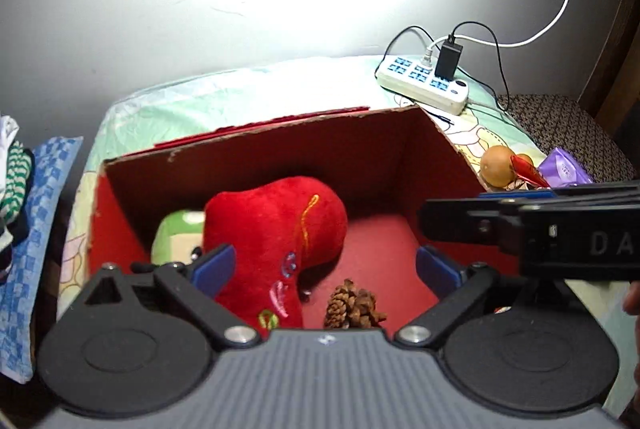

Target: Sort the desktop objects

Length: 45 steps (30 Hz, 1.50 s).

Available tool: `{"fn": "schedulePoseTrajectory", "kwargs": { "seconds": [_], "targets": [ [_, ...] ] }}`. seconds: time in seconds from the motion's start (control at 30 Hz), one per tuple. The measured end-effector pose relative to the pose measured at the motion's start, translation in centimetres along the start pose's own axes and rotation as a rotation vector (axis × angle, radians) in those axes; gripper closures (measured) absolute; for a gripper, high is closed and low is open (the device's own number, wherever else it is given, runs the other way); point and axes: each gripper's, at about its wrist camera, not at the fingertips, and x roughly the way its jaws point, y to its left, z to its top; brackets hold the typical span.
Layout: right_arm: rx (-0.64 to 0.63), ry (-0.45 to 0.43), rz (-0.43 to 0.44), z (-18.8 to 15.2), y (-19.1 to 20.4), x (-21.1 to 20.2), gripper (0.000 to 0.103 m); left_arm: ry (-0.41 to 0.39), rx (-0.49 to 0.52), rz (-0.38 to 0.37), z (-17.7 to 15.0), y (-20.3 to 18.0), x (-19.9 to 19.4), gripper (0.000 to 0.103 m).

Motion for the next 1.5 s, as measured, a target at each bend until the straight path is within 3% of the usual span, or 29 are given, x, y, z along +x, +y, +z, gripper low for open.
{"fn": "schedulePoseTrajectory", "kwargs": {
  "seconds": [0.3,0.43,0.7,0.83,1.1,1.27,1.5],
  "targets": [
    [-0.058,0.059,0.081,-3.6,0.0,-2.4,0.05,-0.054,-0.181,0.081,-5.6,3.8,-6.1,0.005],
    [-0.103,0.133,0.117,-5.7,0.4,-1.7,0.05,-0.031,-0.197,0.151,-9.2,3.5,-7.5,0.005],
    [-0.165,0.265,0.145,-10.0,1.6,0.3,0.05,0.05,-0.21,0.172,-17.4,2.7,-9.1,0.008],
    [-0.19,0.307,0.175,-11.5,3.1,1.0,0.051,0.063,-0.275,0.212,-19.4,4.8,-9.9,0.008],
    [-0.224,0.331,0.218,-12.5,8.4,2.6,0.051,0.028,-0.355,0.289,-19.9,11.5,-10.6,0.007],
    [-0.197,0.343,0.229,-12.8,11.7,4.5,0.051,0.065,-0.371,0.248,-20.2,14.7,-8.9,0.01],
    [-0.115,0.315,0.214,-12.8,14.4,7.0,0.053,0.113,-0.297,0.096,-20.6,16.2,-7.2,0.012]
  ]
}}
